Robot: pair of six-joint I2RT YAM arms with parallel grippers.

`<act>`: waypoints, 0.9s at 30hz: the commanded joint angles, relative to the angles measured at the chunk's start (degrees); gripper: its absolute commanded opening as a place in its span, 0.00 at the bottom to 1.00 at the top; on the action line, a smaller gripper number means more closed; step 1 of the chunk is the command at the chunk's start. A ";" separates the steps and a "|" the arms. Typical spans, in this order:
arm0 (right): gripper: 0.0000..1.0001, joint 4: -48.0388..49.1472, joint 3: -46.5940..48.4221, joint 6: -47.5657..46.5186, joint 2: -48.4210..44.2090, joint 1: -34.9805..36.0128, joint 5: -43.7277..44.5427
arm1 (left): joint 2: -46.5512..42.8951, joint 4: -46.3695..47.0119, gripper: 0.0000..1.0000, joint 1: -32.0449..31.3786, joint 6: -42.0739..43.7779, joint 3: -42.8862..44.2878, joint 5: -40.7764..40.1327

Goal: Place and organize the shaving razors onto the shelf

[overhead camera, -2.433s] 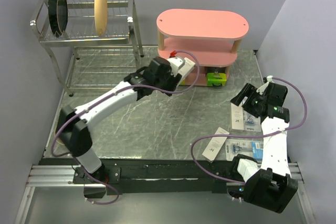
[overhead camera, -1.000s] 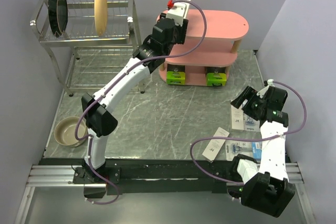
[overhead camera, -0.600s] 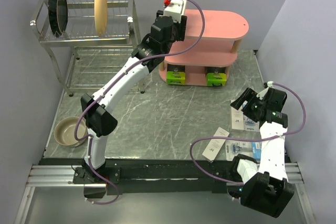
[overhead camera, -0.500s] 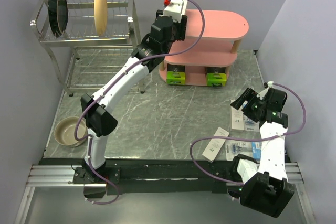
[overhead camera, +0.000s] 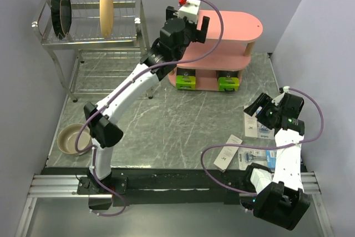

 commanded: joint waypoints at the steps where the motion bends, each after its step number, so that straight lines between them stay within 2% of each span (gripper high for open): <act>1: 0.84 0.04 2.55 -1.70 -0.09 -0.50 -0.95 | -12.78 7.37 0.99 -3.06 5.56 -1.99 -3.85; 3: 0.84 -0.14 3.43 -2.31 0.18 -0.50 -1.13 | -18.46 6.76 0.99 -3.50 5.91 -6.21 -4.48; 4: 0.84 -0.23 4.39 -2.49 0.35 -0.50 -1.30 | -20.77 4.93 0.99 -3.41 5.74 -12.85 -3.08; 6: 0.85 0.03 5.36 -3.19 0.70 -0.50 -2.79 | -28.06 2.73 1.00 -3.59 4.51 -21.04 5.95; 7: 0.85 0.29 6.32 -3.28 0.79 -0.50 -3.15 | -30.52 1.15 0.99 -3.85 3.90 -30.14 10.07; 8: 0.85 0.47 6.77 -3.54 0.97 -0.50 -3.59 | -35.24 1.31 0.99 -4.20 2.59 -35.27 18.29; 9: 0.85 0.73 7.29 -3.55 1.14 -0.50 -3.59 | -37.20 1.66 0.99 -4.81 1.96 -44.20 21.34; 12: 0.85 1.18 8.35 -3.46 2.02 -0.50 -2.28 | -40.56 1.05 0.99 -8.50 0.90 -56.28 29.25; 16: 0.85 -0.05 11.07 -4.77 3.69 -0.50 1.76 | -37.76 2.36 1.00 -14.90 -6.55 -64.32 28.41; 17: 0.85 -0.05 11.60 -5.82 3.69 -0.59 2.73 | -35.84 4.10 1.00 -16.23 -10.75 -65.20 27.27; 19: 0.86 -0.05 13.62 -6.71 3.61 -0.77 4.92 | -33.81 7.10 1.00 -20.61 -13.76 -67.75 22.11; 21: 0.86 -1.10 16.42 -7.06 3.52 -1.20 6.60 | -30.82 12.11 0.99 -22.65 -17.20 -69.15 20.58; 27: 0.88 -6.90 22.41 -3.38 1.59 -1.91 14.51 | -22.21 12.57 1.00 -27.58 -21.24 -64.70 20.04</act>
